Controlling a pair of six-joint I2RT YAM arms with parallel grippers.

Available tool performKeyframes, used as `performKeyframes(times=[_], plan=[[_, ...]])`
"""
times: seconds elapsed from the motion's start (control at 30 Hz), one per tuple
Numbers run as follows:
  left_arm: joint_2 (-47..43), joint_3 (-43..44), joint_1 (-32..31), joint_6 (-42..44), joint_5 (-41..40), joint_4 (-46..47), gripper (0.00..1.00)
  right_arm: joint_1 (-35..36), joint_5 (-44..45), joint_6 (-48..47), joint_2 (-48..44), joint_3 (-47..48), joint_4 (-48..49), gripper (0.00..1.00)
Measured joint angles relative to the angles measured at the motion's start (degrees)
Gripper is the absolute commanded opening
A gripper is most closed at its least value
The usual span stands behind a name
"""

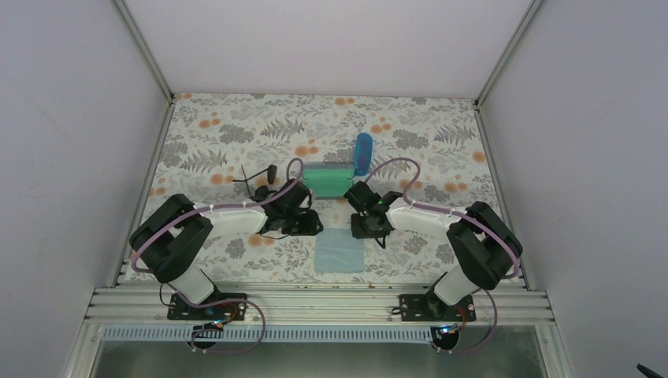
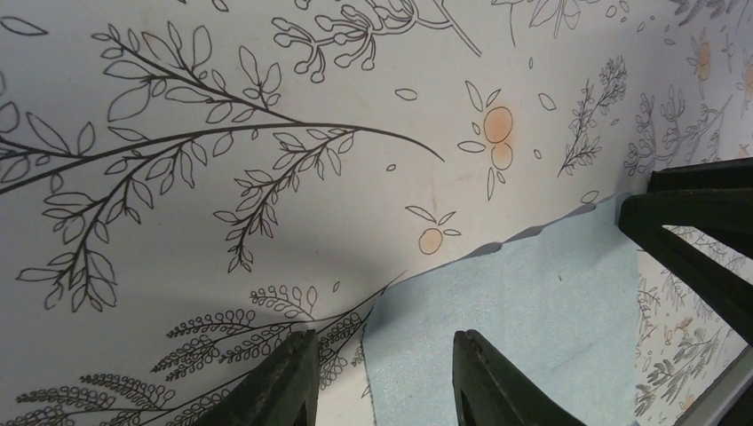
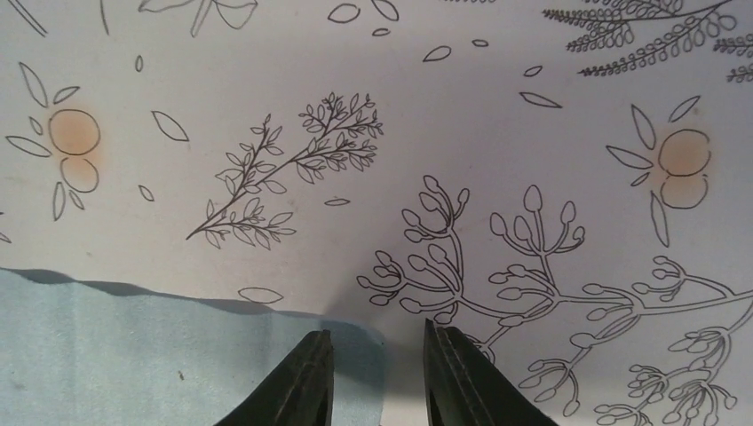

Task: Organize the sunglasses
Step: Fold the glasses cleaning cloth at the center of the board.

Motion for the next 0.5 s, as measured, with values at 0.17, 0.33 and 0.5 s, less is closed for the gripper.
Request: performKeyframes(times=[0.17,0.33,0.5], plan=[[0.6,0.6,-0.5,0.6,0.0,-0.2,0.37,0.0,-0.2,-0.5,-0.4,-0.7,0.8,0.26],[1.4,1.2,-1.1,0.9,0.1,-0.2,0.33,0.0,-0.8,-1.1,-0.7,-1.0,1.5,0.18],[2.3,1.9,-1.5,0.8,0.2,0.0,0.28,0.0,-2.2,-1.3,-0.7,-1.2,2.5,0.16]])
